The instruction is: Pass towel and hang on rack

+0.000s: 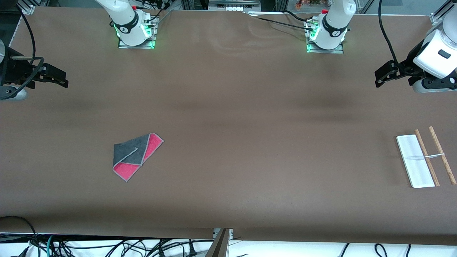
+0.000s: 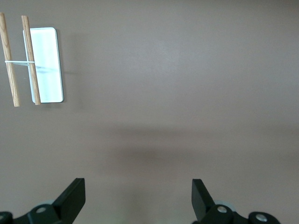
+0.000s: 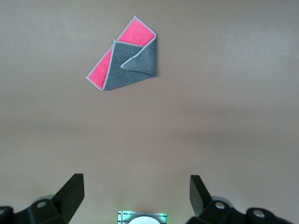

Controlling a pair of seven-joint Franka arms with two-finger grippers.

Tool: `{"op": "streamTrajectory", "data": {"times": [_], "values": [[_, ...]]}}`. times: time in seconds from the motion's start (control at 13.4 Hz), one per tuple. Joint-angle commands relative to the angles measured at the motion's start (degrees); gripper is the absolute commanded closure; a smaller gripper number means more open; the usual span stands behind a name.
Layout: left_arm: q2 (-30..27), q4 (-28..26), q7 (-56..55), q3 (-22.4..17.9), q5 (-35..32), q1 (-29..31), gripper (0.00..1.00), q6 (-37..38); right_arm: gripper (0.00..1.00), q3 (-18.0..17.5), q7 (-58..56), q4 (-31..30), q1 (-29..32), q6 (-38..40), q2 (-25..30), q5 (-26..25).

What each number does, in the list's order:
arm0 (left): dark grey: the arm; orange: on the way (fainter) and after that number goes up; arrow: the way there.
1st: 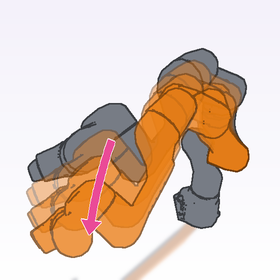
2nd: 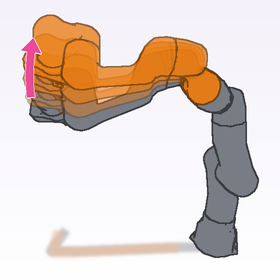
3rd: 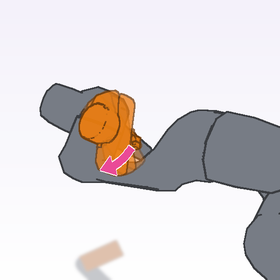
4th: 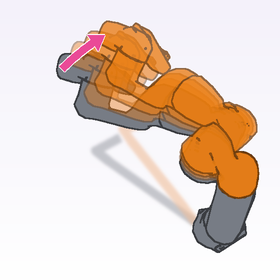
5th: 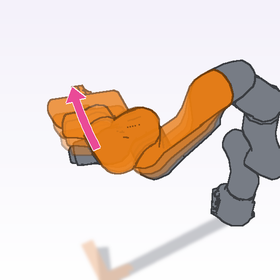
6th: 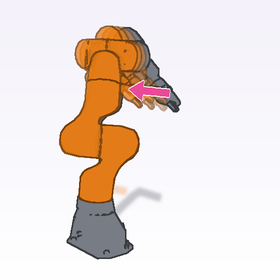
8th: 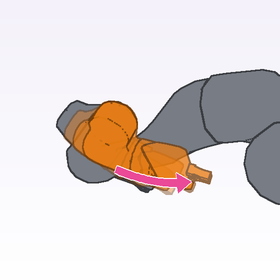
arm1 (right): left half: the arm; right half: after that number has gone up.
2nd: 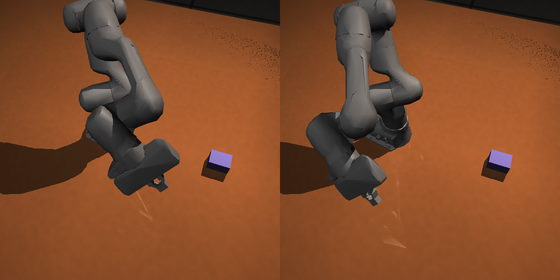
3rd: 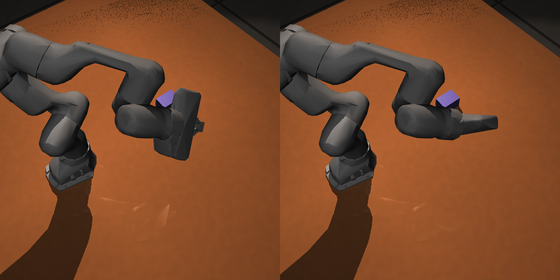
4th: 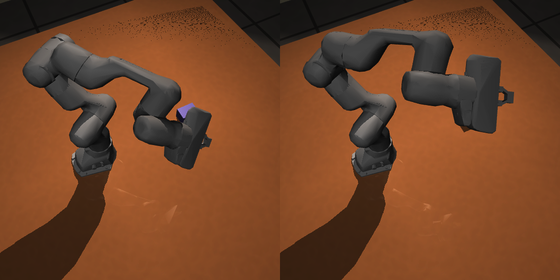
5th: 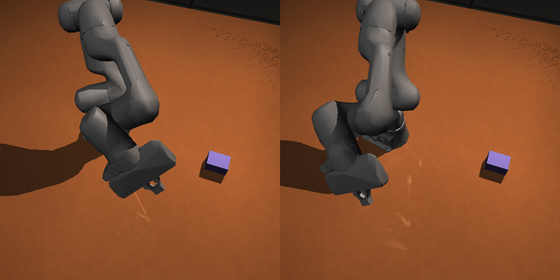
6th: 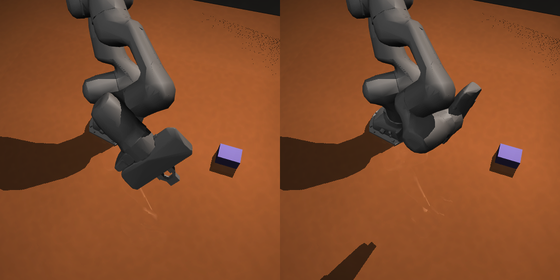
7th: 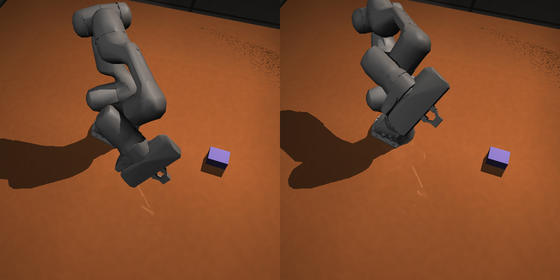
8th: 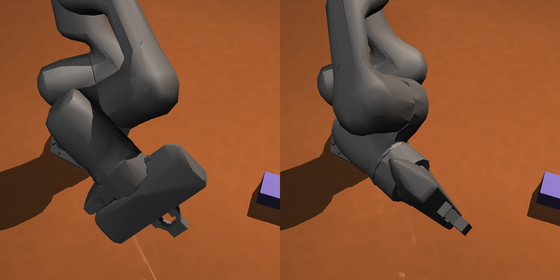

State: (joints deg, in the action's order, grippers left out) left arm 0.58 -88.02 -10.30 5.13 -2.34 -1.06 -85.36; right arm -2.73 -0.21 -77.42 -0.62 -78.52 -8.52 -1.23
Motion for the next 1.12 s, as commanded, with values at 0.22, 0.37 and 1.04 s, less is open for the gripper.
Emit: {"op": "streamTrajectory", "data": {"times": [0.22, 0.37, 1.04], "values": [[0.56, 1.27, 0.28, 0.15, -1.71, 0.1, 0.0, 0.19, 0.0, -1.14, 0.65, -0.62, 0.7, -0.84, 0.61, 0.53], [0.56, 1.27, 0.28, 0.15, -1.71, 0.1, 0.0, 0.19, 0.0, -1.14, 0.65, -0.53, 0.7, -0.93, 0.61, 0.53], [0.73, 1.45, 0.28, 0.15, -1.71, 0.1, 0.0, 0.19, 0.0, -1.14, 0.83, -0.71, -1.57, -0.23, -2.8, 0.35]]}}
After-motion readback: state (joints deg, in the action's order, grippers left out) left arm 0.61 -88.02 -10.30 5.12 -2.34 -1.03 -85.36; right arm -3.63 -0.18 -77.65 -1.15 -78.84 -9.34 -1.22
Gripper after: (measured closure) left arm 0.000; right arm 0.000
